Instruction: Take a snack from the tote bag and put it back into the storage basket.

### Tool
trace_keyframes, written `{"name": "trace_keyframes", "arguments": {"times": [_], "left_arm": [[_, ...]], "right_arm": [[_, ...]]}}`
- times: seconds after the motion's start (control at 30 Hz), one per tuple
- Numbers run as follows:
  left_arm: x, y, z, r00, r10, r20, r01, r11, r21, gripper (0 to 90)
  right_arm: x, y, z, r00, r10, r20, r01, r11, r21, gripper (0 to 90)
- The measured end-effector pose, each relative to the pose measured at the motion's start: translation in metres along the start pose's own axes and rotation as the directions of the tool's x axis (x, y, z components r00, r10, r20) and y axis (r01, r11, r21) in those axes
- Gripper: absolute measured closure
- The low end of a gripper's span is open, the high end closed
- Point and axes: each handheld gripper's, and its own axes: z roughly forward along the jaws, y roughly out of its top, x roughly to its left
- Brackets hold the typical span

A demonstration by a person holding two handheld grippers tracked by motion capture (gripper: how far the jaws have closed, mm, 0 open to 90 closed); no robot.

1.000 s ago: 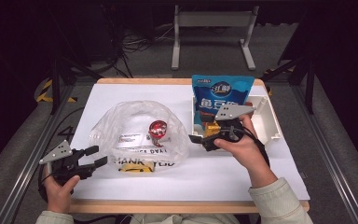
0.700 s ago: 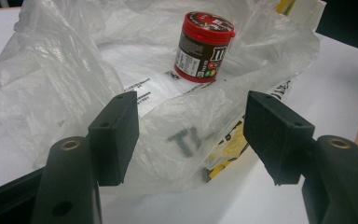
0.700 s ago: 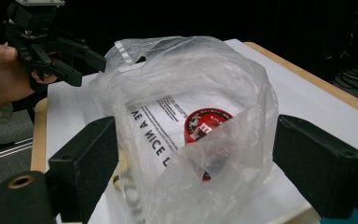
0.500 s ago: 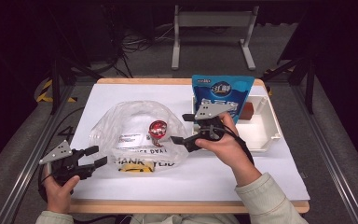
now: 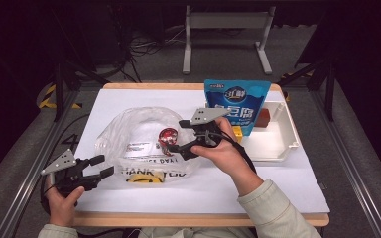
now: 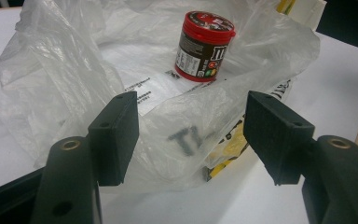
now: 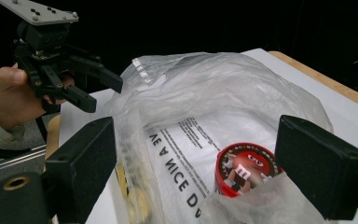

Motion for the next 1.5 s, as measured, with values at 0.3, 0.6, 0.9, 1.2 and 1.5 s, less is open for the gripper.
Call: {"name": "trace_keyframes", "arguments": {"times": [0.3,0.6,0.9,1.2,1.5], "left_arm": [[0.0,0.0,0.0,1.0,0.001,-0.001,-0.001,1.0,0.001,36.4],[0.0,0.0,-0.001,1.0,0.002,-0.002,-0.002,1.0,0.001,36.4],[0.001,0.0,-0.001,1.0,0.003,-0.001,-0.003,1.0,-0.001,36.4],[0.001,-0.001,-0.002,1.0,-0.001,-0.001,0.001,1.0,-0.002,36.4],[0.001,-0.001,-0.001,1.0,0.001,0.0,-0.001,1.0,0.0,36.4]], "right_arm": [[0.001,0.002,0.025,0.9997,0.026,0.006,-0.026,0.9996,0.013,13.8],[0.003,0.003,0.048,0.9995,0.028,0.018,-0.028,0.9992,0.027,12.8],[0.007,0.001,0.071,0.9995,0.025,0.021,-0.026,0.9983,0.052,11.5],[0.003,-0.003,0.084,0.9987,0.009,0.049,-0.012,0.9978,0.066,10.4],[-0.015,-0.021,0.095,0.9908,0.009,0.135,-0.024,0.9935,0.111,6.2]]}}
